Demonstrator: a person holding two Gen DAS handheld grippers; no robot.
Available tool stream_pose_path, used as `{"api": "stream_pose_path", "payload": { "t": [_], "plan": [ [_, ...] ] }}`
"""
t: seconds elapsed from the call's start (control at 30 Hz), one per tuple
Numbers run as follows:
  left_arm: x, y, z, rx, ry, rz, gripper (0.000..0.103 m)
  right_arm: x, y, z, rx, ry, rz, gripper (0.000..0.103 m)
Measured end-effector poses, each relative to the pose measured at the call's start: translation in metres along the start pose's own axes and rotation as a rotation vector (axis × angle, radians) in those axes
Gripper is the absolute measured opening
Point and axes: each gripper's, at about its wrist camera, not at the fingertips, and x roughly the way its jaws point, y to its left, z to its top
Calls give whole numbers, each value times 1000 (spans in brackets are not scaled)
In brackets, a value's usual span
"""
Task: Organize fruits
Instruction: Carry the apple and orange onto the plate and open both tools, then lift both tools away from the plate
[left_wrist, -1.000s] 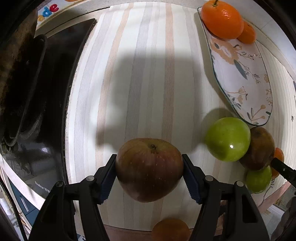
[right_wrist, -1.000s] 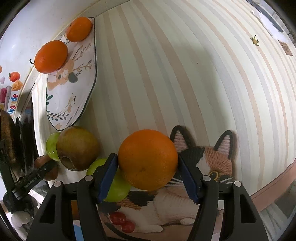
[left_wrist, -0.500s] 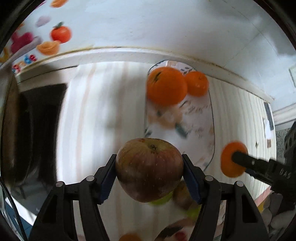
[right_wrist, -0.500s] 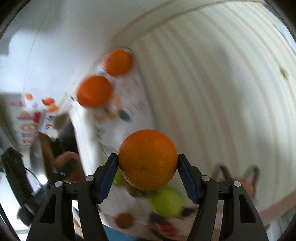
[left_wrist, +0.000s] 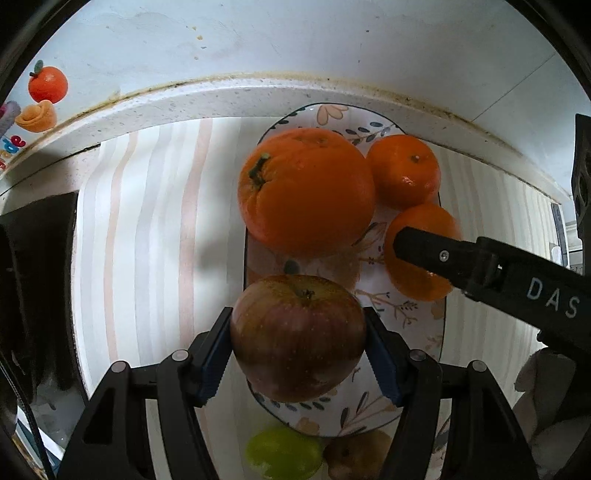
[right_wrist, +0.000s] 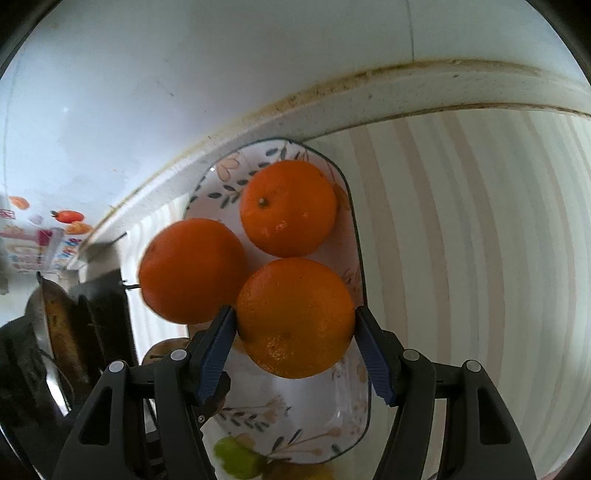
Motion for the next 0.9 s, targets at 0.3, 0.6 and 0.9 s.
{"api": "stream_pose_path", "payload": {
  "t": [0.3,0.6,0.9],
  "plan": [
    [6,11,-2,-40,17,-1,70,-2,6,1,-8,-15,17,84],
    [-39,28,-12,-40,-79,8,89,-47,7,-16,-84,-81,-136,95],
    [-85,48,-45,-42,-144,110,89,-79,22,-67,-178,-136,-252,95]
  ]
}}
